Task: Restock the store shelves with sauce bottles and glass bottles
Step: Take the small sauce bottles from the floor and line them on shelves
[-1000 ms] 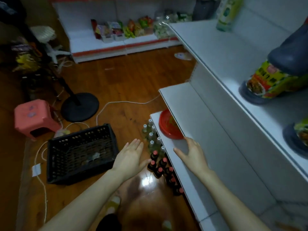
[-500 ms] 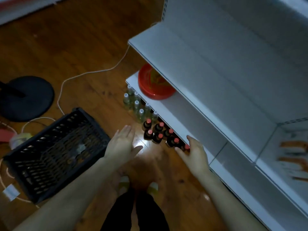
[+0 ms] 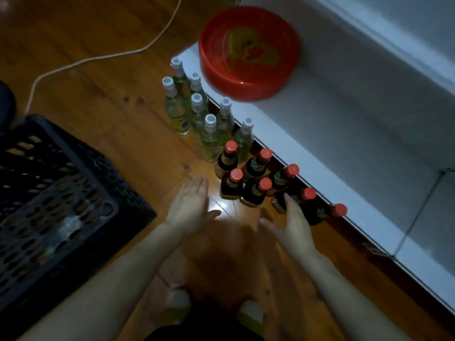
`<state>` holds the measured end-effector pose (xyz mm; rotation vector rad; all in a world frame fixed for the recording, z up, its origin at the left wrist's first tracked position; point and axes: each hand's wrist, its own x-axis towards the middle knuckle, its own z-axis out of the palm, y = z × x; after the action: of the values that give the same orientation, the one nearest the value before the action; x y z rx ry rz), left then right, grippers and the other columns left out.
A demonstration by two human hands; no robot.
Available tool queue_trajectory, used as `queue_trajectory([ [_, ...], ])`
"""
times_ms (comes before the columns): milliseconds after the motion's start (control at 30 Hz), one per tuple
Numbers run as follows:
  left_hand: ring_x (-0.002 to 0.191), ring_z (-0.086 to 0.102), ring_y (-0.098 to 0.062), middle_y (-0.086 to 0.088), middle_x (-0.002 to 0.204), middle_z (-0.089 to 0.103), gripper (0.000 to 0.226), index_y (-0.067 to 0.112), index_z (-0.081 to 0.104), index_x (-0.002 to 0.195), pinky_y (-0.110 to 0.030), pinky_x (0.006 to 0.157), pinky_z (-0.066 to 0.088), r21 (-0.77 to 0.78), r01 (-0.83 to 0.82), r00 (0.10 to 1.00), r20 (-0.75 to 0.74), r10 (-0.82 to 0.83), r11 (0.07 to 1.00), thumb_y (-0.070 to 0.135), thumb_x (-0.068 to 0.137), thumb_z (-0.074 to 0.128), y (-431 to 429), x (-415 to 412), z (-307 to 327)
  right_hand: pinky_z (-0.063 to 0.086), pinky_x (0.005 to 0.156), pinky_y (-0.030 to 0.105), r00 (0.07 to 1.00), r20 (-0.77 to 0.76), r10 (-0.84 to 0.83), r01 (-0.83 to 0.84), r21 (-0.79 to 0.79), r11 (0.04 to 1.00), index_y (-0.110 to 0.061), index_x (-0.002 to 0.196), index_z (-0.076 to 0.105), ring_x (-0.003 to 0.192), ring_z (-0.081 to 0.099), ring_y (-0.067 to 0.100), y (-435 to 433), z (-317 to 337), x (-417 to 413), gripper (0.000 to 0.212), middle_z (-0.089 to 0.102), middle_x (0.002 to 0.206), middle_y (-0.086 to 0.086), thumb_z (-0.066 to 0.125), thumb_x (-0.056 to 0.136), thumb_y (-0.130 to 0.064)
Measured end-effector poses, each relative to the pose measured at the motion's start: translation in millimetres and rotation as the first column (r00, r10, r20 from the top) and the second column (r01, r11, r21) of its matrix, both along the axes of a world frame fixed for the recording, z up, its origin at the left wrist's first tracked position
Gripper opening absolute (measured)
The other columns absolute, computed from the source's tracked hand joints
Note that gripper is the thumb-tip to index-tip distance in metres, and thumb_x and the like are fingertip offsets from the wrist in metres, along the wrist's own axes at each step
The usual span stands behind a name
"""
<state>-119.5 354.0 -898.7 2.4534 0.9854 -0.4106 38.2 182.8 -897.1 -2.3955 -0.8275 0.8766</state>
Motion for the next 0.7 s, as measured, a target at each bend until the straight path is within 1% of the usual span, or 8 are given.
queue_trajectory([
  [33, 0.143, 0.012, -0.022, -0.008, 0.155, 0.014, 0.087, 0.009, 0.012, 0.146, -0.034, 0.116, 0.009, -0.003, -0.019, 1.000, 0.012, 0.019, 1.000, 0.051, 0.084, 0.056, 2.8, 4.9, -19.4, 0.027, 0.105, 0.024, 1.000, 0.010, -0.002, 0.002, 0.018, 1.000, -0.012, 0.145, 0.022, 0.136, 0.032, 0.019, 3.8, -22.7, 1.4, 0.088, 0.032, 0.149, 0.005, 0.074, 0.076, -0.030],
  [100, 0.143, 0.011, -0.022, -0.009, 0.155, 0.014, 0.090, 0.009, 0.012, 0.146, -0.034, 0.116, 0.007, 0.000, 0.001, 0.999, 0.050, -0.001, 1.000, 0.051, 0.082, 0.059, 6.3, 15.0, -56.9, 0.030, 0.105, 0.026, 1.000, 0.004, -0.019, 0.019, 0.073, 0.997, -0.012, 0.145, 0.022, 0.134, 0.036, 0.020, 9.7, -62.6, 3.0, 0.089, 0.033, 0.147, 0.005, 0.075, 0.075, -0.028],
  [233, 0.143, 0.013, -0.024, -0.012, 0.155, 0.014, 0.095, 0.007, 0.009, 0.147, -0.034, 0.117, 0.010, 0.011, 0.049, 0.992, 0.117, -0.050, 0.999, 0.050, 0.080, 0.062, 14.5, 29.4, -117.9, 0.026, 0.103, 0.022, 0.998, 0.061, -0.005, -0.004, 0.145, 0.989, -0.014, 0.144, 0.023, 0.134, 0.033, 0.018, 20.1, -122.9, 13.0, 0.089, 0.036, 0.146, 0.005, 0.076, 0.074, -0.027],
  [300, 0.142, 0.014, -0.024, -0.011, 0.155, 0.015, 0.097, 0.008, 0.007, 0.147, -0.031, 0.115, 0.013, -0.009, 0.053, 0.986, 0.157, -0.051, 0.999, 0.047, 0.079, 0.065, 16.8, 37.6, -140.2, 0.026, 0.106, 0.024, 0.997, 0.074, 0.003, -0.017, 0.191, 0.981, -0.014, 0.144, 0.024, 0.135, 0.032, 0.018, 24.6, -144.6, 15.5, 0.090, 0.035, 0.146, 0.005, 0.077, 0.073, -0.027],
  [400, 0.142, 0.017, -0.023, -0.010, 0.154, 0.017, 0.099, 0.010, 0.007, 0.147, -0.030, 0.113, 0.018, -0.086, 0.045, 0.972, 0.232, -0.024, 0.995, 0.042, 0.077, 0.069, 19.8, 46.0, -162.2, 0.030, 0.110, 0.031, 0.995, 0.100, -0.022, -0.004, 0.252, 0.968, -0.011, 0.141, 0.028, 0.134, 0.032, 0.020, 30.8, -164.8, 19.0, 0.086, 0.037, 0.143, 0.008, 0.077, 0.072, -0.027],
  [500, 0.140, 0.022, -0.023, -0.011, 0.152, 0.023, 0.103, 0.009, 0.008, 0.146, -0.029, 0.111, 0.022, -0.153, 0.031, 0.952, 0.307, 0.017, 0.988, 0.035, 0.073, 0.075, 19.1, 51.6, -172.6, 0.032, 0.103, 0.027, 0.985, 0.165, -0.056, 0.012, 0.256, 0.967, -0.007, 0.139, 0.033, 0.129, 0.035, 0.022, 35.6, -175.3, 21.4, 0.086, 0.039, 0.135, 0.010, 0.078, 0.070, -0.029],
  [567, 0.138, 0.026, -0.023, -0.011, 0.149, 0.026, 0.104, 0.008, 0.009, 0.146, -0.028, 0.110, 0.024, -0.191, 0.004, 0.937, 0.344, 0.063, 0.982, 0.032, 0.071, 0.077, 17.6, 53.8, -175.3, 0.034, 0.102, 0.029, 0.979, 0.197, -0.050, 0.002, 0.234, 0.972, -0.005, 0.136, 0.036, 0.126, 0.038, 0.026, 37.7, -177.6, 20.9, 0.084, 0.039, 0.132, 0.012, 0.079, 0.069, -0.030],
  [700, 0.131, 0.034, -0.025, -0.012, 0.141, 0.035, 0.096, 0.009, 0.018, 0.144, -0.030, 0.106, 0.030, -0.176, -0.028, 0.909, 0.405, 0.099, 0.984, 0.030, 0.071, 0.077, 18.2, 54.9, -177.4, 0.034, 0.103, 0.034, 0.971, 0.232, -0.051, 0.004, 0.196, 0.981, -0.005, 0.133, 0.038, 0.125, 0.037, 0.029, 41.4, -178.7, 18.3, 0.082, 0.038, 0.131, 0.015, 0.079, 0.068, -0.033],
])
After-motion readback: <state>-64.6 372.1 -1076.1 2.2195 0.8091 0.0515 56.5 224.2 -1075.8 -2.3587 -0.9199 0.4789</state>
